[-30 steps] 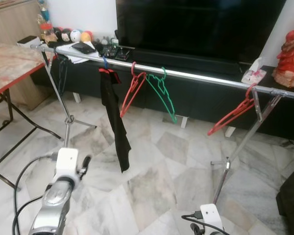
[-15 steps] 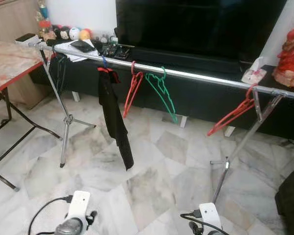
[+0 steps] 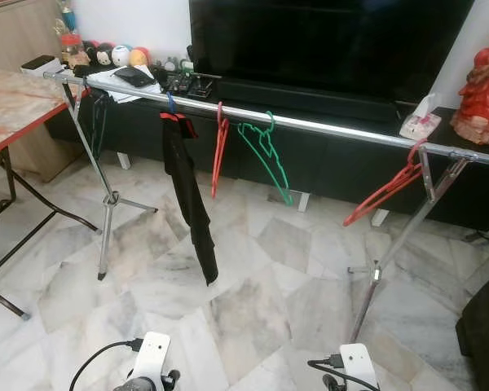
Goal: Hang hanger
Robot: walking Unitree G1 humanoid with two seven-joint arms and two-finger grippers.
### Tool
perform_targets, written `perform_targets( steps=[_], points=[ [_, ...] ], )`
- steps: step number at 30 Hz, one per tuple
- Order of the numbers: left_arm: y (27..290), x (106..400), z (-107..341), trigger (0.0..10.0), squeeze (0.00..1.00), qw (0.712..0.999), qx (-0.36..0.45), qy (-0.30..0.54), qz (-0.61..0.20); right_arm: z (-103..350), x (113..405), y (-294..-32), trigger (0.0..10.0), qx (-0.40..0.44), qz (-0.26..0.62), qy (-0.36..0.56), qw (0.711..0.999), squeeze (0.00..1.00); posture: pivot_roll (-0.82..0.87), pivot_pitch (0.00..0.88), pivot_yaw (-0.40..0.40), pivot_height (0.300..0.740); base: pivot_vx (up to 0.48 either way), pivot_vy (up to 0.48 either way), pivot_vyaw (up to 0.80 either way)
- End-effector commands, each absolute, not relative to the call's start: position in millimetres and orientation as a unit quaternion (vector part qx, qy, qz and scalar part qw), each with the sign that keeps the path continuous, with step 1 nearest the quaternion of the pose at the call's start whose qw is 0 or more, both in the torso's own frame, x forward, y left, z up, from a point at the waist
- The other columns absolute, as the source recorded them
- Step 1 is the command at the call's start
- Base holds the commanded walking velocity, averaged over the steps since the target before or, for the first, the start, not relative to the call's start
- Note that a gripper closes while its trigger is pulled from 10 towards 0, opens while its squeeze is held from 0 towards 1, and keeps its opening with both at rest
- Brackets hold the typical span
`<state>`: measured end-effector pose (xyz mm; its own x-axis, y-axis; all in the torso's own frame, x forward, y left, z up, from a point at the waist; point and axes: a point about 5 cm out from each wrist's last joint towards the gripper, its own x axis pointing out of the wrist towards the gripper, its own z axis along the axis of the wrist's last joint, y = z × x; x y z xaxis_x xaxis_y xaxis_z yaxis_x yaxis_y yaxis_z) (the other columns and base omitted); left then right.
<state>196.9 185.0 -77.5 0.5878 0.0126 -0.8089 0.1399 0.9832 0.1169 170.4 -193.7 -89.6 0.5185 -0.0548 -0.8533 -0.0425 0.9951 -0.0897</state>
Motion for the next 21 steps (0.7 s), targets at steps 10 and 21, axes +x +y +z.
perform_targets(
  steps=[10, 21],
  points=[
    [206, 189, -79, 10.0, 0.00, 0.879, 0.082, 0.469, -0.007, -90, 173, -184, 10.0, -0.042, 0.001, 0.494, 0.868, 0.00, -0.01, 0.000, -0.029, 0.740, 0.000, 0.000, -0.58],
    [209, 192, -77, 10.0, 0.00, 0.882, 0.086, 0.464, -0.012, -90, 174, -181, 10.0, -0.039, 0.003, 0.496, 0.867, 0.00, -0.01, 0.000, -0.020, 0.740, 0.000, 0.000, -0.77]
  ],
)
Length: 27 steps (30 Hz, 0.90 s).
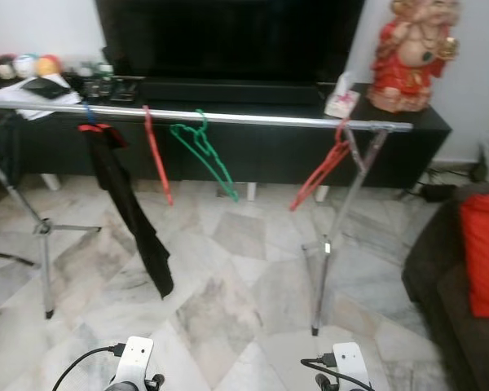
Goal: Hang hanger
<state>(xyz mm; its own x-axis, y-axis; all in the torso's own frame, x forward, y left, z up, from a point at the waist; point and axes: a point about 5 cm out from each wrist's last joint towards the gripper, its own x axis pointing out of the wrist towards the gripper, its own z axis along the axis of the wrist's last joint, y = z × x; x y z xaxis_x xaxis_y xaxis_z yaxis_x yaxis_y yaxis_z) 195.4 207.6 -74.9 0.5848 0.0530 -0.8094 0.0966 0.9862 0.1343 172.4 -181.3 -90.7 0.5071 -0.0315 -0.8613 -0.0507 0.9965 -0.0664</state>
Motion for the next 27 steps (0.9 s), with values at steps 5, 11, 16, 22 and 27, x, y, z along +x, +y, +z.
perform_targets(
  steps=[5, 11, 16, 22, 27],
  points=[
    [208.6, 191.2, -77.0, 10.0, 0.00, 0.879, 0.107, 0.464, -0.026, -89.6, 174.8, -181.5, 10.0, -0.040, 0.004, 0.495, 0.868, 0.00, -0.01, 0.000, -0.020, 0.740, 0.000, 0.000, -0.77],
    [213.0, 189.7, -77.1, 10.0, 0.00, 0.878, 0.100, 0.467, -0.010, -89.2, 175.7, -182.2, 10.0, -0.042, 0.005, 0.495, 0.868, 0.00, -0.01, 0.000, -0.025, 0.740, 0.000, -0.269, -0.77],
    [211.6, 191.1, -76.7, 10.0, 0.00, 0.878, 0.106, 0.467, -0.017, -89.0, 176.1, -182.7, 10.0, -0.043, 0.006, 0.495, 0.868, 0.00, -0.01, 0.000, -0.026, 0.740, 0.000, 0.000, -0.77],
    [211.1, 192.0, -76.4, 10.0, 0.00, 0.878, 0.105, 0.466, -0.017, -88.7, 176.5, -182.9, 10.0, -0.043, 0.007, 0.495, 0.868, 0.00, -0.01, 0.000, -0.028, 0.740, 0.000, 0.000, -0.77],
    [210.6, 191.9, -76.4, 10.0, 0.00, 0.881, 0.092, 0.463, -0.012, -88.9, 176.2, -182.8, 10.0, -0.044, 0.009, 0.495, 0.868, 0.00, -0.01, 0.000, -0.027, 0.740, 0.000, 0.000, -0.76]
  ],
)
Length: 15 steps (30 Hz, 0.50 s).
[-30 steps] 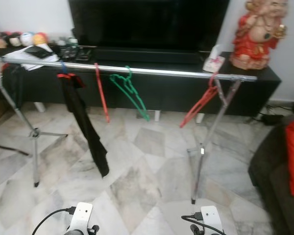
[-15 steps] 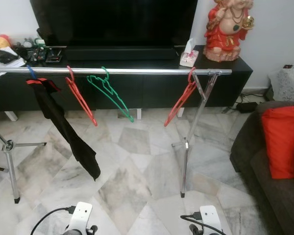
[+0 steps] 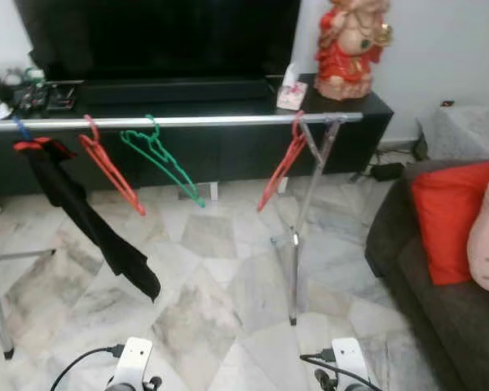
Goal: Hang hanger
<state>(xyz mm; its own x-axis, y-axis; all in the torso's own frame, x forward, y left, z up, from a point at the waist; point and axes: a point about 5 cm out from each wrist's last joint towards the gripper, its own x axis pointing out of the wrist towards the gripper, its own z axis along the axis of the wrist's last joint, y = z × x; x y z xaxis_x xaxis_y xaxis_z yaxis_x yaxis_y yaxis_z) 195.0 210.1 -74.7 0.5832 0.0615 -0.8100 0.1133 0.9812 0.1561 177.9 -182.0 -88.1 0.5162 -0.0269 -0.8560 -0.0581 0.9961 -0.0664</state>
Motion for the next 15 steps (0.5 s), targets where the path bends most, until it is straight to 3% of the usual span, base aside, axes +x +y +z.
perform_targets(
  steps=[1, 4, 7, 15],
  points=[
    [210.5, 191.8, -76.5, 10.0, 0.00, 0.881, 0.092, 0.464, -0.012, -88.9, 176.2, -182.7, 10.0, -0.044, 0.009, 0.495, 0.868, 0.00, -0.01, 0.000, -0.027, 0.740, 0.000, 0.000, -0.76],
    [210.5, 190.8, -77.2, 10.0, 0.00, 0.879, 0.089, 0.469, -0.012, -89.1, 175.8, -182.5, 10.0, -0.044, 0.010, 0.496, 0.867, 0.00, -0.01, 0.000, -0.026, 0.740, 0.000, 0.000, -0.76],
    [211.1, 190.4, -77.2, 10.0, 0.00, 0.879, 0.091, 0.469, -0.011, -89.3, 175.5, -182.0, 10.0, -0.043, 0.010, 0.496, 0.867, 0.00, -0.01, 0.000, -0.024, 0.740, 0.000, 0.480, -0.76],
    [211.4, 189.6, -77.6, 10.0, 0.00, 0.877, 0.100, 0.470, -0.018, -89.9, 174.6, -180.2, 10.0, -0.042, 0.012, 0.496, 0.867, 0.00, -0.02, 0.000, -0.017, 0.740, 0.000, 0.000, -0.76]
  ],
)
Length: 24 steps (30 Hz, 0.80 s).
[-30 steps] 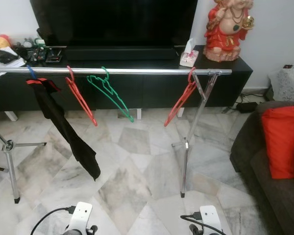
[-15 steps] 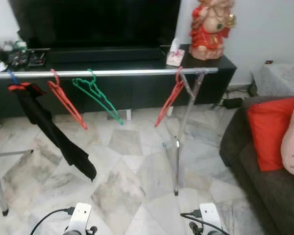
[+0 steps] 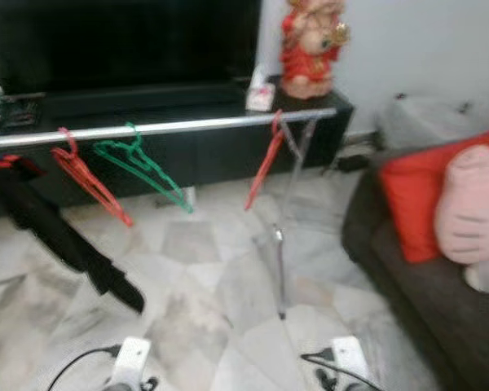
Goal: Hang hanger
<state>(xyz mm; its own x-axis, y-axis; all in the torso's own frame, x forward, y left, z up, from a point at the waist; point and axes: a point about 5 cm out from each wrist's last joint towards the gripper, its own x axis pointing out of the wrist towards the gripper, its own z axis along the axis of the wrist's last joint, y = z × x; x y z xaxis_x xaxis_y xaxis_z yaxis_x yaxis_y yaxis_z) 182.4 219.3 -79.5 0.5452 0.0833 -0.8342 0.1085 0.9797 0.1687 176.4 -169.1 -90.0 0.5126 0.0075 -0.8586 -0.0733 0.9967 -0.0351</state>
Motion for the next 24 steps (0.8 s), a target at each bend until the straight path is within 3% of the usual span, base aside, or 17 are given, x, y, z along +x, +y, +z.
perform_targets(
  steps=[1, 24],
  points=[
    [211.4, 189.6, -77.6, 10.0, 0.00, 0.877, 0.100, 0.470, -0.018, -89.9, 174.5, -180.1, 10.0, -0.042, 0.012, 0.496, 0.867, 0.00, -0.02, 0.000, -0.017, 0.740, 0.000, 0.000, -0.76],
    [211.9, 190.9, -76.9, 10.0, 0.00, 0.878, 0.098, 0.469, -0.011, -88.8, 177.0, -179.6, 10.0, -0.041, 0.017, 0.494, 0.868, 0.00, 0.00, 0.000, -0.024, 0.740, 0.000, 0.000, -0.76]
  ],
)
